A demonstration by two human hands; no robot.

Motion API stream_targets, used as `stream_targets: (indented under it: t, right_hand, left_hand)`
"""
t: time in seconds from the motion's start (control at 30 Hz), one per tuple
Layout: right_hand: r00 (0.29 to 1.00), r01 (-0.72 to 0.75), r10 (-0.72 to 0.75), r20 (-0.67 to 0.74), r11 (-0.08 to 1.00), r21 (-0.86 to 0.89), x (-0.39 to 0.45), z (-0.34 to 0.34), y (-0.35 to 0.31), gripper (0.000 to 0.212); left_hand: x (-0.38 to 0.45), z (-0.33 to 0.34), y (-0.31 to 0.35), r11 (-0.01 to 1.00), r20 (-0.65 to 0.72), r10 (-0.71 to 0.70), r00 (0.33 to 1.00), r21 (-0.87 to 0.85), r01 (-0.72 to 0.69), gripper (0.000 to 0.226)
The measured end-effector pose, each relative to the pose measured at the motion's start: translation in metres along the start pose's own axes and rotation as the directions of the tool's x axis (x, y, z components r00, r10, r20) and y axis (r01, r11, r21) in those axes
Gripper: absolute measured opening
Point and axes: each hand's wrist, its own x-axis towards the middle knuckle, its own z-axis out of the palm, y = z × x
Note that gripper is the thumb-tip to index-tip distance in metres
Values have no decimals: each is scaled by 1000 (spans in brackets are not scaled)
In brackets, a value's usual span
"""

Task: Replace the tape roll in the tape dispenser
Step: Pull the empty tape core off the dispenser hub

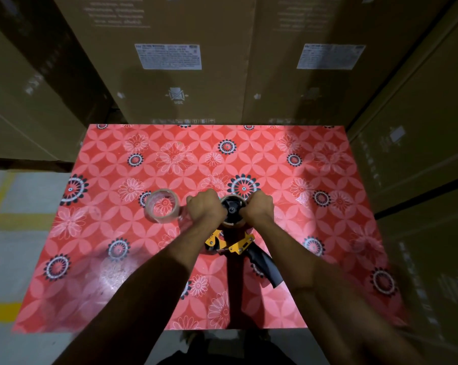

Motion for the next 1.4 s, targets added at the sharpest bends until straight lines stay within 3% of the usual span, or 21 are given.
stream_targets:
  t: [0.2,0.47,0.63,0.7,0.8,0.87,0.9,0.93,1.1,1.2,1.27,1.4]
  right_hand:
    - [998,-27,27,-49,1000,-4,-6,2,-3,19]
    - [997,-38,36,-70,999,-27,-8,-4,-5,23]
    - [996,80,-81,-24,997,-13,-10,-7,5,18]
    - [988,145,-148,37,988,57,-11,-9,15,24]
    - [967,154,-204,153,946,285,-18,-18,39,35]
    - [943,190,-272,190,912,364,-22,-23,56,44]
    - [928,232,-318,194,901,367,-24,-23,62,55]
    - [914,280,-359,188,894,350,-26,-21,66,66]
    - [881,449,-460,114,887,110,-25,3,53,106]
    - [898,435,-438,42,898,62,-25,14,41,105]
    - [902,432,-432,8,901,36,-24,18,35,99]
    - [906,424,-424,-10,905,-28,-17,15,31,98]
  left_hand:
    - [-8,0,6,996,-63,-17,998,84,22,18]
    - [-17,-1,12,997,-88,-37,995,68,43,14]
    - [-20,0,4,999,-71,32,997,38,-30,16]
    - [-24,-8,-8,996,-1,45,999,-83,-44,26]
    - [-35,-20,-34,871,19,36,999,-490,-22,31]
    - [-43,-24,-46,594,138,39,990,-800,89,37]
    - [-46,-24,-48,443,239,86,967,-879,178,44]
    - [-49,-22,-49,358,311,139,940,-901,245,52]
    - [-51,-15,-34,401,442,271,855,-860,317,76]
    - [-38,-9,-34,483,504,246,828,-804,346,97]
    - [-30,-7,-37,476,505,247,827,-807,351,107]
    - [-28,-11,-36,400,509,292,810,-834,380,94]
